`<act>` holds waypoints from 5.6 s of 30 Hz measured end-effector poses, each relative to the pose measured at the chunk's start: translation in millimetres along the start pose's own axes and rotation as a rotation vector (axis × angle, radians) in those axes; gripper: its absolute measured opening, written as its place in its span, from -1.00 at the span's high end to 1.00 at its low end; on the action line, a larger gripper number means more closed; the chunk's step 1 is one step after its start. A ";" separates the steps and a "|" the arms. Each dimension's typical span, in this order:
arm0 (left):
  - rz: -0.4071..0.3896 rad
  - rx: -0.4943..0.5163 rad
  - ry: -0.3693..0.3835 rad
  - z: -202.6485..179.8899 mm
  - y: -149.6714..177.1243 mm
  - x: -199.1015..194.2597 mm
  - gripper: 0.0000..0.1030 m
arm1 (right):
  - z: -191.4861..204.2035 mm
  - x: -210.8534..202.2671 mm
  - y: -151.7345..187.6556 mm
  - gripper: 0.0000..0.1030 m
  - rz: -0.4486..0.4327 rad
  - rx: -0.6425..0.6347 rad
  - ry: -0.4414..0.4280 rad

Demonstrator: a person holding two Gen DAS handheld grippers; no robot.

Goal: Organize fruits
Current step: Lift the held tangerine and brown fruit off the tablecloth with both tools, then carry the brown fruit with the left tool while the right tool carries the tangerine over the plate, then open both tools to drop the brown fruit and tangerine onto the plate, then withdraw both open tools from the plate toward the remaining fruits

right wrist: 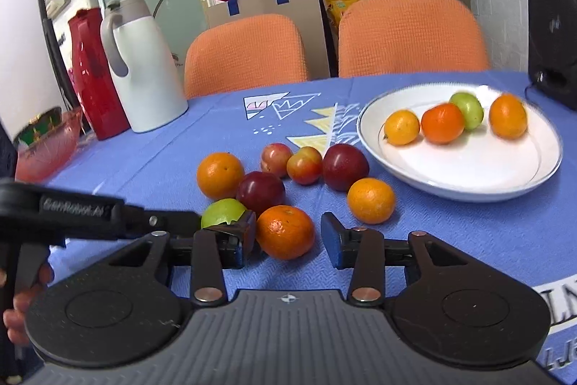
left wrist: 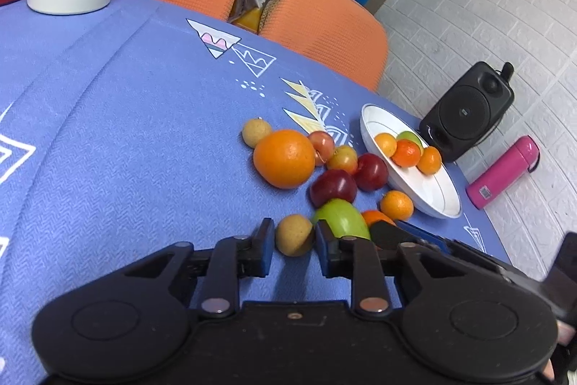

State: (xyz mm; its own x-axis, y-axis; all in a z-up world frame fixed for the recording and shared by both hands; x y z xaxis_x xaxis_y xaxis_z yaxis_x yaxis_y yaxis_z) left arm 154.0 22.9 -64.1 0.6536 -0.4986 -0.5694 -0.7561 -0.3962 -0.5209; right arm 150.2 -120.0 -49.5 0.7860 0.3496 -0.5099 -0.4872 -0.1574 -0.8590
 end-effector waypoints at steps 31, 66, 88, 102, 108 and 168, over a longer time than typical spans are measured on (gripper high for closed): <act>-0.013 0.148 -0.077 -7.7 19.0 -13.4 -1.00 | 13.6 -0.2 1.8 -0.31 0.033 -0.128 0.048; -0.045 0.286 0.097 -152.4 -15.1 47.7 -1.00 | -99.8 -67.8 -57.2 -0.28 -0.177 -0.174 0.387; 0.034 0.336 0.002 -141.3 -15.3 139.5 -1.00 | -142.4 0.3 -30.7 -0.28 -0.025 -0.173 0.309; 0.024 0.338 -0.005 -138.7 -22.8 152.7 -1.00 | -149.1 19.9 -26.0 -0.28 0.024 -0.171 0.277; 0.021 0.340 0.001 -139.1 -21.8 151.8 -1.00 | -150.0 21.4 -27.4 -0.30 0.034 -0.185 0.276; -0.111 0.113 -0.089 -39.0 33.4 -17.1 -1.00 | -39.6 -52.3 31.2 -1.00 0.019 -0.065 0.222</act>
State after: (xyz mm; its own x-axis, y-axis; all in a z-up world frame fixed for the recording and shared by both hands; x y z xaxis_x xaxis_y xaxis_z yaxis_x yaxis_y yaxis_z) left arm 116.2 -11.9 -47.0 0.7373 -0.3847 -0.5553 -0.6734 -0.3532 -0.6495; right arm 109.0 -179.7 -51.4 0.8449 0.1354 -0.5175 -0.4827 -0.2239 -0.8467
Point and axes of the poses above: each gripper's, at about its wrist camera, not at the fingertips, and x roughly the way its jaws point, z to its left, y to its underside, the point moved 7 cm from there along x, roughly the way its jaws point, and after that the axes turned 13 degrees about -x, right-handed, at the moved point
